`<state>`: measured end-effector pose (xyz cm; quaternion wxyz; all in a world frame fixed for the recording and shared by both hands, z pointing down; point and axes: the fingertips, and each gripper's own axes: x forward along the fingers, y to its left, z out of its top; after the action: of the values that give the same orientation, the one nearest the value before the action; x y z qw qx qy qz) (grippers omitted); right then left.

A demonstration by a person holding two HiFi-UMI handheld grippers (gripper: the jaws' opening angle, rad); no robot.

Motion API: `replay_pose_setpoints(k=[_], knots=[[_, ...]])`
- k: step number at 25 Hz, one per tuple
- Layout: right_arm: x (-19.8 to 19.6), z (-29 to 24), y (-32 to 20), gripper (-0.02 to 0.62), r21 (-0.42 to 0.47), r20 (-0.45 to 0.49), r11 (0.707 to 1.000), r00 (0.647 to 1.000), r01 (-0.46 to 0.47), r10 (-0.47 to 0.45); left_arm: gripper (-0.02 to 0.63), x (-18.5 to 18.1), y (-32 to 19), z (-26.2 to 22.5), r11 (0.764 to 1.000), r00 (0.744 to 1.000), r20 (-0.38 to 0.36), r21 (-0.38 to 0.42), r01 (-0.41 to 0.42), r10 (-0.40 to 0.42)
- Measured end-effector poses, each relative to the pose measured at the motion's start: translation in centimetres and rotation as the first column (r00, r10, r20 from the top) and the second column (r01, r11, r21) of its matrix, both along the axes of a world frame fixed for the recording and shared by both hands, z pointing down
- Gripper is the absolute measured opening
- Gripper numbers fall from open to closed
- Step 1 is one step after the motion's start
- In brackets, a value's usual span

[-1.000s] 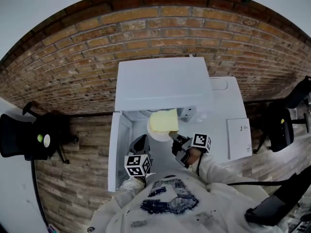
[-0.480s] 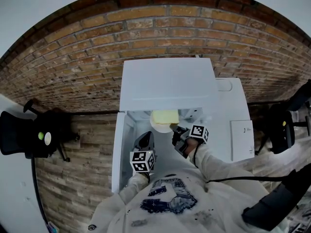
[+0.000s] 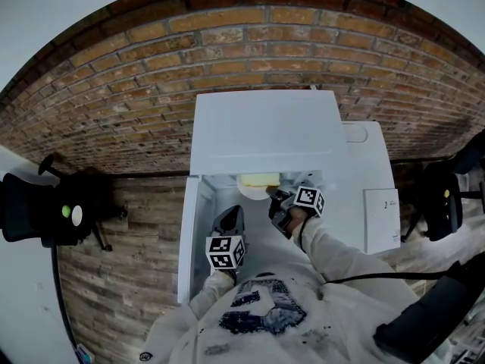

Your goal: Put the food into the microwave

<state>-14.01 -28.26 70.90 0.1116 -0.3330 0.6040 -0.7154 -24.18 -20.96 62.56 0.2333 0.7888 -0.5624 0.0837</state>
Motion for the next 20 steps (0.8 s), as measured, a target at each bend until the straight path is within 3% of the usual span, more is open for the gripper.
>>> replay_pose_setpoints(k=[13, 20], knots=[[-0.5, 1.0, -1.6, 0.023, -0.013, 0.002, 0.999, 0.999, -0.038, 0.038, 0.008, -0.1, -0.4, 0.5, 1.000, 1.000, -0.003, -0.017, -0.006, 0.006], [-0.3, 1.4, -2.4, 0.025, -0.019, 0.013, 0.995, 0.995, -0.101, 0.101, 0.008, 0.1, -0.4, 0.7, 1.000, 1.000, -0.004, -0.025, -0.019, 0.019]])
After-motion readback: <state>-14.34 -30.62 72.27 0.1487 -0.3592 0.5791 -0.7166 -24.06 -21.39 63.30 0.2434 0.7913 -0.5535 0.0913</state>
